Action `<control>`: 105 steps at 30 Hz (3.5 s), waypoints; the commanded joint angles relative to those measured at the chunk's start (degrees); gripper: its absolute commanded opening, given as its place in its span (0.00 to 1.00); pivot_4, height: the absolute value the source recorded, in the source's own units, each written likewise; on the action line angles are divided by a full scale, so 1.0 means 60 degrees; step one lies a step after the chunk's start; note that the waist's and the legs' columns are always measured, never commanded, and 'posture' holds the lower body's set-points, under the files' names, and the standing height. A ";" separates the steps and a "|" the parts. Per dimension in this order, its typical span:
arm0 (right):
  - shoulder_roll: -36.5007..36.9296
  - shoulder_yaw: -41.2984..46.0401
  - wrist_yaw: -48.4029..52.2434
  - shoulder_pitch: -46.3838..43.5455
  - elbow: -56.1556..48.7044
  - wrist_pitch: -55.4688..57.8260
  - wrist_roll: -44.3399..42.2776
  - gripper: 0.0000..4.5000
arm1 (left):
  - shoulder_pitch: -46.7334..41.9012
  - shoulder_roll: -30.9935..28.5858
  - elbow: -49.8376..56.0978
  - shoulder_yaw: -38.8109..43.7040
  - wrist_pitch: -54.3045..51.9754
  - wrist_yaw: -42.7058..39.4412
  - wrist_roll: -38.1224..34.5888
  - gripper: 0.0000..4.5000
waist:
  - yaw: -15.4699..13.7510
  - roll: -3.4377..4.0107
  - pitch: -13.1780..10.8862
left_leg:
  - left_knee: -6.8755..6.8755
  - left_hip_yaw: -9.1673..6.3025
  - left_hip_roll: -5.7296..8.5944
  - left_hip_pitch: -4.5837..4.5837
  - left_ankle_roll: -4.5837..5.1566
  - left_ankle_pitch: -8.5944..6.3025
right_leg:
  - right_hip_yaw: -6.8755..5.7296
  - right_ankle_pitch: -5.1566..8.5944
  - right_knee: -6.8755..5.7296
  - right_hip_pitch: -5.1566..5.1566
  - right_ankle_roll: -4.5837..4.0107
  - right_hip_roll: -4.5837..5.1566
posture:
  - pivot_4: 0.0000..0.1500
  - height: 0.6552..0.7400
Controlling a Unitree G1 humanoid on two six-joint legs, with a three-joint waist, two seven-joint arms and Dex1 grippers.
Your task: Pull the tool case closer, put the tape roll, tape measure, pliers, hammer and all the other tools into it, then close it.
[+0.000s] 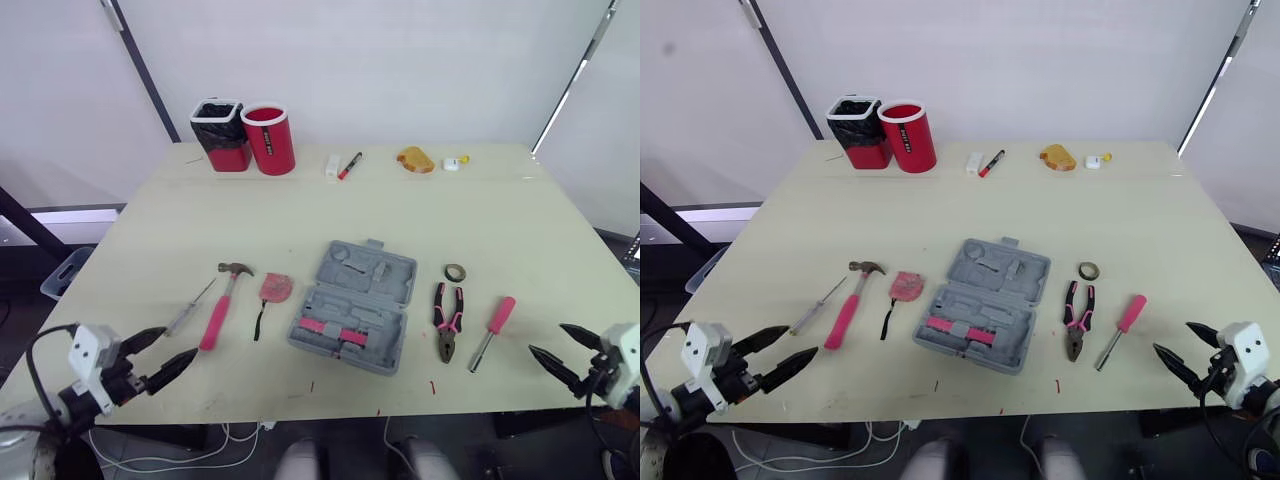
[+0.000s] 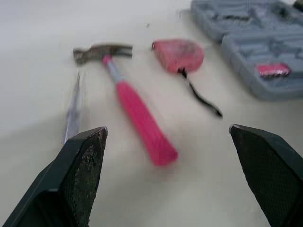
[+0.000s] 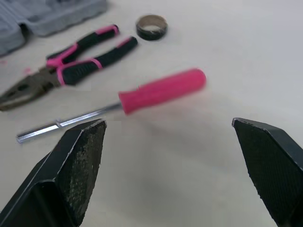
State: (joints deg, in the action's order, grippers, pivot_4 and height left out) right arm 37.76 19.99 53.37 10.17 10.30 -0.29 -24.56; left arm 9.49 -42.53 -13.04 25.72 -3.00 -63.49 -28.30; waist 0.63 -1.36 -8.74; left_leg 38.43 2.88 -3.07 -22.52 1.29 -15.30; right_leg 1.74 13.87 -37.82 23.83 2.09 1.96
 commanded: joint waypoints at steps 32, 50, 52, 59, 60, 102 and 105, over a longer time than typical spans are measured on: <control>-0.0478 -0.5275 -0.1016 -0.4800 -0.2122 0.4788 0.2246 0.00 | -1.0052 0.1521 -0.8903 -0.5408 0.2452 -0.1506 0.4854 0.02 | 0.0007 -0.0018 -0.0012 | 0.0010 -0.0052 0.0049 -0.0065 0.0003 0.0002 | -0.0030 -0.0025 0.0001 0.0026 0.0043 -0.0015 | 1.00 1.00; -0.1192 -0.5862 -0.1299 -0.5299 -0.1359 0.4793 0.3339 0.00 | -1.0775 0.2138 -1.0266 -0.5720 0.2587 -0.0477 0.6220 0.02 | 0.0056 -0.0023 -0.0014 | 0.0014 -0.0061 0.0050 -0.0057 0.0004 0.0002 | -0.0032 -0.0026 -0.0022 0.0029 0.0043 -0.0019 | 1.00 1.00; -0.1276 -0.5890 -0.1307 -0.5319 -0.1338 0.4795 0.3378 0.00 | -1.0773 0.2191 -1.0288 -0.5767 0.2617 -0.0535 0.6303 0.02 | 0.0056 -0.0022 -0.0014 | 0.0014 -0.0061 0.0050 -0.0057 0.0004 0.0002 | -0.0032 -0.0026 -0.0022 0.0029 0.0043 -0.0019 | 1.00 1.00; -0.1472 -0.5918 -0.1289 -0.5445 -0.1269 0.4793 0.3478 0.00 | -1.0810 0.2344 -1.0331 -0.5796 0.2662 -0.0774 0.6534 0.02 | 0.0050 -0.0023 -0.0014 | 0.0014 -0.0059 0.0050 -0.0059 0.0004 0.0002 | -0.0032 -0.0026 -0.0020 0.0029 0.0043 -0.0018 | 1.00 1.00; -0.1506 -0.5926 -0.1292 -0.5468 -0.1249 0.4786 0.3494 0.00 | -1.0813 0.2370 -1.0338 -0.5790 0.2644 -0.0806 0.6546 0.02 | 0.0049 -0.0023 -0.0014 | 0.0014 -0.0060 0.0050 -0.0059 0.0004 0.0002 | -0.0032 -0.0026 -0.0020 0.0029 0.0043 -0.0018 | 1.00 1.00; -0.1053 -0.5898 0.0465 -0.4797 -0.1435 0.4549 0.3118 0.00 | -0.7747 0.2139 -0.5427 -0.6060 0.0487 -0.3572 0.5563 0.02 | 0.0033 -0.0020 -0.0012 | 0.0015 -0.0059 0.0052 -0.0058 0.0004 0.0002 | -0.0030 -0.0026 -0.0019 0.0025 0.0043 -0.0010 | 1.00 1.00; -0.0946 -0.5881 0.0600 -0.4684 -0.1583 0.4630 0.3044 0.00 | -0.7154 0.2050 -0.4398 -0.6108 0.0024 -0.3486 0.5333 0.02 | 0.0030 -0.0019 -0.0012 | 0.0019 -0.0060 0.0053 -0.0054 0.0004 0.0002 | -0.0030 -0.0026 -0.0023 0.0023 0.0043 -0.0010 | 1.00 1.00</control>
State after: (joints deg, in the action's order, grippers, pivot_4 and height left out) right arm 31.53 -15.77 56.00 -18.16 3.09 27.45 -5.16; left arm -35.60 -29.97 -42.38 -9.01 -1.02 -83.68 3.86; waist 0.81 -1.48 -8.81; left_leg 38.54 2.52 -2.76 -22.83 1.31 -15.29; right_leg 1.56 13.72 -37.96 23.96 2.35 1.90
